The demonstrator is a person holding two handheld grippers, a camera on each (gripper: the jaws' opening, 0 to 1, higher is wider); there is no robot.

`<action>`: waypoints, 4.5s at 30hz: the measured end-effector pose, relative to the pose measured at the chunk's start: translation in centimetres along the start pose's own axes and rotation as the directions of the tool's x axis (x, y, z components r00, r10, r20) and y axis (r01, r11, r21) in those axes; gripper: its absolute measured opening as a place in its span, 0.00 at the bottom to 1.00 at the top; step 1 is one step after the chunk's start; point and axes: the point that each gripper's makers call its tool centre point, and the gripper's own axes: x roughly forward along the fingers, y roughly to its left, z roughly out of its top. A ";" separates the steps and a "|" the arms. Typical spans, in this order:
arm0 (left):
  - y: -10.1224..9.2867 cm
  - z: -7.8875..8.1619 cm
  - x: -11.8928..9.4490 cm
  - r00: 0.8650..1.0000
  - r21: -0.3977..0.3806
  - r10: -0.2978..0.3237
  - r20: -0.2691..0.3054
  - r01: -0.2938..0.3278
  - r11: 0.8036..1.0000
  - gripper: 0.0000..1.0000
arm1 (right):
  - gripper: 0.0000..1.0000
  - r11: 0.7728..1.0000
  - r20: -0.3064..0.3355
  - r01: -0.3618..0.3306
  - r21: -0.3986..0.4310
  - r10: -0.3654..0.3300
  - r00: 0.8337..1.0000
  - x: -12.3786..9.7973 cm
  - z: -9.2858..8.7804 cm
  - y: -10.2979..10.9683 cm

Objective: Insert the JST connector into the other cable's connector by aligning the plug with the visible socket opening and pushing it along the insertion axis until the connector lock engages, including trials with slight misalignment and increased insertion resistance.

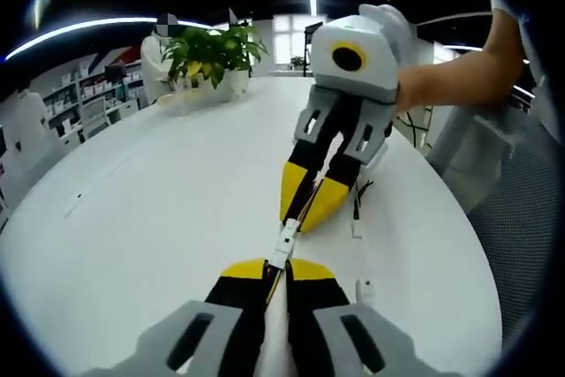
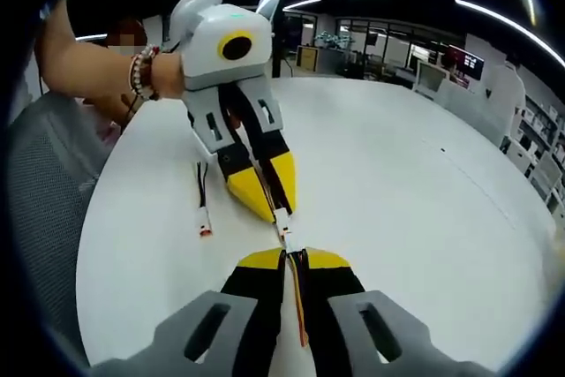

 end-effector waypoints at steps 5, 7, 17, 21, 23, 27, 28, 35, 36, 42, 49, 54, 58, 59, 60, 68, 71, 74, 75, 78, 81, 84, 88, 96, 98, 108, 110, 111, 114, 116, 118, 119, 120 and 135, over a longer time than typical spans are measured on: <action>-0.1 -0.1 0.1 1.000 -0.009 -0.003 -0.002 0.003 1.000 0.01 | 0.05 1.000 -0.006 0.001 0.000 -0.001 1.000 0.1 -0.2 0.0; -0.2 -0.1 0.0 1.000 -0.008 -0.005 -0.003 0.005 1.000 0.01 | 0.05 1.000 -0.005 -0.001 0.001 0.001 1.000 0.1 -0.2 0.1; -0.2 -0.2 0.1 1.000 -0.003 -0.008 -0.006 0.008 1.000 0.01 | 0.05 1.000 -0.012 -0.001 0.001 0.001 1.000 0.3 -0.5 0.1; -0.2 -0.3 0.1 1.000 -0.004 -0.007 -0.007 0.007 1.000 0.01 | 0.05 1.000 -0.009 -0.004 0.004 0.004 1.000 0.2 -0.4 0.1; -0.2 -0.3 0.0 1.000 -0.006 -0.008 -0.008 0.008 1.000 0.01 | 0.05 1.000 -0.011 -0.006 0.000 0.006 1.000 0.3 -0.4 0.2; -0.2 -0.2 0.0 1.000 0.005 -0.009 -0.008 0.009 1.000 0.01 | 0.05 1.000 -0.011 -0.008 -0.009 0.008 1.000 0.2 -0.3 0.3; -0.2 -0.1 0.1 1.000 -0.003 -0.012 0.001 0.012 1.000 0.01 | 0.05 1.000 -0.004 -0.012 -0.013 0.012 1.000 0.3 -0.2 0.3; -0.5 -0.1 0.1 1.000 0.018 -0.028 -0.001 0.028 0.999 0.01 | 0.04 0.999 -0.003 -0.029 -0.037 0.029 1.000 0.4 0.0 0.8; -0.6 -0.1 0.1 1.000 0.017 -0.031 0.000 0.031 0.999 0.01 | 0.04 0.999 0.001 -0.032 -0.035 0.033 0.999 0.4 0.1 0.8; -0.8 0.3 0.0 0.999 0.034 -0.042 -0.015 0.043 0.999 0.01 | 0.04 0.997 0.027 -0.041 -0.060 0.042 0.999 0.4 0.7 1.0; -1.1 0.1 -0.2 0.998 0.050 -0.062 -0.025 0.063 0.997 0.00 | 0.04 0.995 0.022 -0.058 -0.085 0.060 0.998 0.5 0.8 1.4; -1.3 0.2 -0.4 0.996 0.067 -0.074 -0.043 0.076 0.995 0.00 | 0.04 0.992 0.019 -0.059 -0.111 0.062 0.998 0.4 1.1 1.7; -1.2 0.6 -0.6 0.997 0.043 -0.081 -0.019 0.082 0.996 0.00 | 0.04 0.994 0.043 -0.049 -0.102 0.054 0.998 0.3 1.6 1.5; -1.2 0.5 -0.7 0.997 0.046 -0.077 -0.024 0.078 0.996 0.00 | 0.04 0.994 0.044 -0.053 -0.095 0.058 0.997 0.3 1.6 1.5; -1.2 0.5 -0.7 0.997 0.048 -0.077 -0.023 0.078 0.996 0.00 | 0.04 0.994 0.046 -0.053 -0.097 0.057 0.997 0.4 1.5 1.5; -0.5 0.7 -0.5 0.999 0.043 -0.044 -0.015 0.045 0.998 0.00 | 0.05 0.995 0.046 -0.018 -0.101 0.022 0.999 0.4 1.6 0.8; 0.4 1.1 -0.6 1.000 0.006 -0.004 -0.011 0.004 1.000 0.01 | 0.05 0.996 0.056 0.009 -0.087 -0.004 0.998 0.4 1.7 0.4; 0.4 1.6 -0.6 1.000 0.005 -0.002 0.003 0.002 1.000 0.02 | 0.05 0.996 0.041 0.036 -0.086 -0.032 0.999 0.7 1.3 0.0; 0.3 1.6 -0.6 1.000 0.005 -0.005 0.003 0.005 1.000 0.02 | 0.05 0.996 0.037 0.034 -0.084 -0.031 0.999 0.8 1.2 0.1; 0.1 1.1 -0.4 1.000 0.013 -0.010 -0.024 0.010 1.000 0.04 | 0.05 0.996 0.007 0.038 -0.080 -0.038 0.999 1.0 0.5 0.1; 0.0 0.7 -0.3 0.999 0.022 -0.011 -0.048 0.012 1.000 0.06 | 0.05 0.996 0.009 0.040 -0.079 -0.039 0.999 1.0 0.5 0.1; 0.0 0.4 -0.3 0.998 0.009 -0.010 -0.054 0.011 1.000 0.07 | 0.05 0.997 0.005 0.047 -0.069 -0.047 0.999 0.9 0.4 -0.1; 0.2 -0.3 -0.2 0.997 0.000 -0.008 -0.072 0.008 1.000 0.07 | 0.12 0.997 0.016 0.059 -0.053 -0.058 0.998 0.9 0.4 -0.4; 0.2 -0.7 -0.2 0.997 -0.030 -0.012 -0.079 0.010 1.000 0.08 | 0.16 0.995 0.007 0.084 -0.046 -0.084 0.996 0.5 0.2 -1.1; 0.0 -0.9 -0.2 0.997 -0.054 -0.023 -0.075 0.019 0.998 0.08 | 0.15 0.995 0.007 0.091 -0.045 -0.091 0.996 0.4 0.1 -1.3; 0.7 0.1 -1.0 0.999 -0.085 -0.005 -0.052 0.000 0.996 0.17 | 0.14 0.992 0.044 0.123 -0.026 -0.122 0.992 -0.7 1.3 -2.1; 0.6 0.9 -1.3 1.000 -0.109 -0.001 -0.029 -0.002 0.994 0.23 | 0.14 0.991 0.057 0.134 -0.013 -0.133 0.989 -1.1 1.6 -2.4; 0.5 1.2 -1.4 1.000 -0.103 -0.003 -0.021 0.001 0.995 0.23 | 0.14 0.989 0.074 0.146 0.004 -0.146 0.987 -1.5 2.0 -2.7; -0.5 2.1 -2.6 1.000 -0.085 -0.009 -0.014 0.008 0.996 0.23 | 0.14 0.984 0.104 0.177 0.020 -0.178 0.978 -2.6 2.9 -3.3; -1.0 2.5 -3.5 1.000 -0.092 0.004 0.008 -0.003 0.996 0.24 | 0.14 0.980 0.134 0.194 0.031 -0.197 0.971 -3.4 3.8 -3.5; -1.1 2.5 -3.8 0.999 -0.122 0.011 0.032 -0.007 0.992 0.25 | 0.14 0.977 0.155 0.208 0.038 -0.211 0.965 -4.1 4.6 -3.5; -1.1 2.3 -4.0 1.000 -0.141 0.024 0.019 -0.021 0.990 0.26 | 0.14 0.973 0.168 0.228 0.045 -0.232 0.958 -4.6 5.0 -3.7; -1.0 2.2 -4.3 0.999 -0.141 0.036 0.009 -0.034 0.989 0.29 | 0.14 0.970 0.177 0.237 0.053 -0.242 0.954 -5.0 5.3 -3.9; -3.5 4.0 -8.4 0.989 -0.148 0.120 0.089 -0.106 0.983 0.46 | 0.09 0.969 0.286 0.231 0.082 -0.245 0.926 -8.9 8.7 -0.4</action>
